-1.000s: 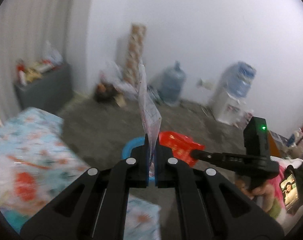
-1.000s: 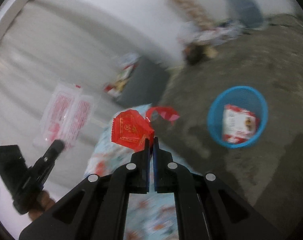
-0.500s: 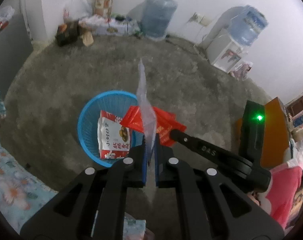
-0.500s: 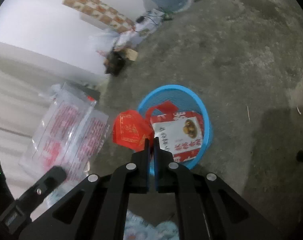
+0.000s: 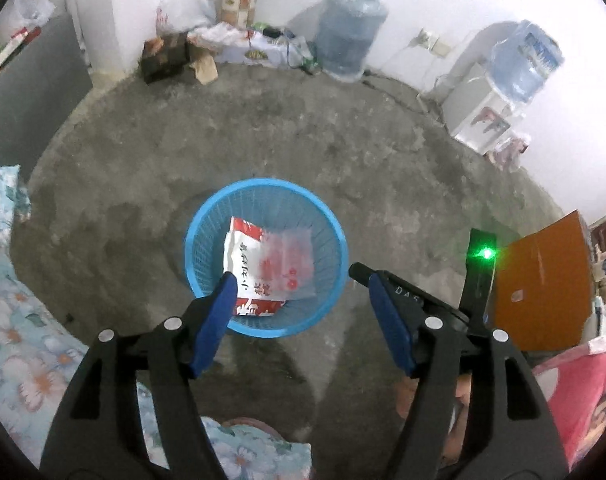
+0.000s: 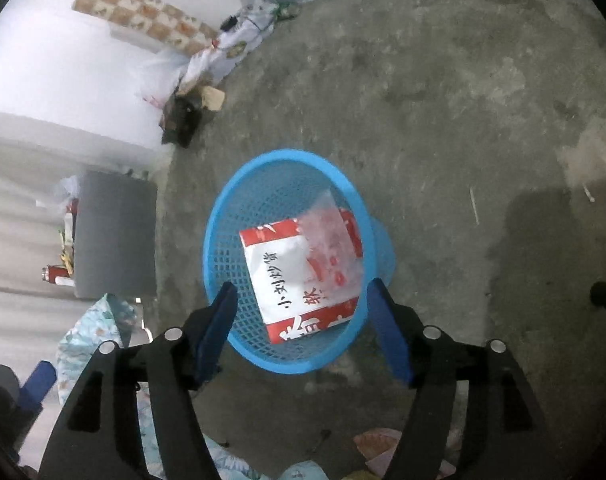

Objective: Collect trash
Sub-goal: 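Move both open grippers back over the floral bed cover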

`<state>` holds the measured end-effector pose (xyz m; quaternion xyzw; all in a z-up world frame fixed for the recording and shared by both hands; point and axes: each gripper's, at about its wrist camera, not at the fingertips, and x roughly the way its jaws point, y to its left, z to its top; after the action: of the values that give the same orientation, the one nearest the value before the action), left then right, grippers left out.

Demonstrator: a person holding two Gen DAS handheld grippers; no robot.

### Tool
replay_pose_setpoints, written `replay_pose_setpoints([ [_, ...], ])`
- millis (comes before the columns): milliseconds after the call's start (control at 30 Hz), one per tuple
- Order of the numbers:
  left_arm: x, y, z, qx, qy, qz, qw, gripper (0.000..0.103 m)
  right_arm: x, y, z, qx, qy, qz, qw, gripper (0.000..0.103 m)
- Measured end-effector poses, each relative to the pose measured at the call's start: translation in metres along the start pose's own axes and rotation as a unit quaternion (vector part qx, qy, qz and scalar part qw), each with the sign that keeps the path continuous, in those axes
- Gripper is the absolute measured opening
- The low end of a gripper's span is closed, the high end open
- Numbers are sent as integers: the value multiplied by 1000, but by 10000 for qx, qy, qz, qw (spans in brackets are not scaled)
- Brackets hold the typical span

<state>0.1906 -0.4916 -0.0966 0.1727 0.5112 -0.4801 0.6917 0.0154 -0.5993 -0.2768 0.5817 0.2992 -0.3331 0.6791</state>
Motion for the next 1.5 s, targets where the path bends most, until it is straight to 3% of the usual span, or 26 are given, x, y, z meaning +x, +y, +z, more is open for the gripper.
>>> replay_pose_setpoints([
  [167, -82, -21, -9, 113, -627, -96, 9979, 71, -51, 35, -15, -455, -341, 233, 9981, 74],
  [267, -145, -43, -31, 606, -1334, 316, 9887, 78, -89, 73, -31, -1027, -604, 443, 9919, 81],
  [400, -213, -65, -75, 1219, -2055, 781, 9679, 83, -139, 127, -64, -2028, -952, 682, 9722, 89],
  [567, -284, -51, -138, 942, -2487, 987, 9589, 84, -193, 181, -108, -2982, -1320, 739, 9424, 95],
  [700, -328, -18, -191, 412, -2721, 1361, 9517, 84, -218, 213, -152, -3800, -1363, 900, 9104, 97],
  [867, -367, 33, -260, -329, -2804, 2164, 9346, 84, -218, 240, -214, -4837, -1394, 371, 8633, 97],
  [1000, -390, 66, -318, -1040, -2781, 2641, 9176, 84, -219, 246, -257, -5617, -1722, 110, 8092, 97],
  [1067, -398, 80, -344, -1373, -2787, 2738, 9102, 84, -219, 249, -280, -6011, -1900, 128, 7762, 97],
  [1133, -401, 90, -363, -1635, -2791, 2762, 9051, 84, -218, 256, -294, -6209, -1867, 157, 7612, 97],
  [1267, -403, 105, -391, -1888, -2854, 2841, 8956, 84, -220, 261, -311, -6370, -1444, 708, 7539, 97],
  [1500, -401, 121, -399, -1889, -2931, 2793, 8946, 84, -216, 262, -323, -6079, -613, 1391, 7793, 97],
])
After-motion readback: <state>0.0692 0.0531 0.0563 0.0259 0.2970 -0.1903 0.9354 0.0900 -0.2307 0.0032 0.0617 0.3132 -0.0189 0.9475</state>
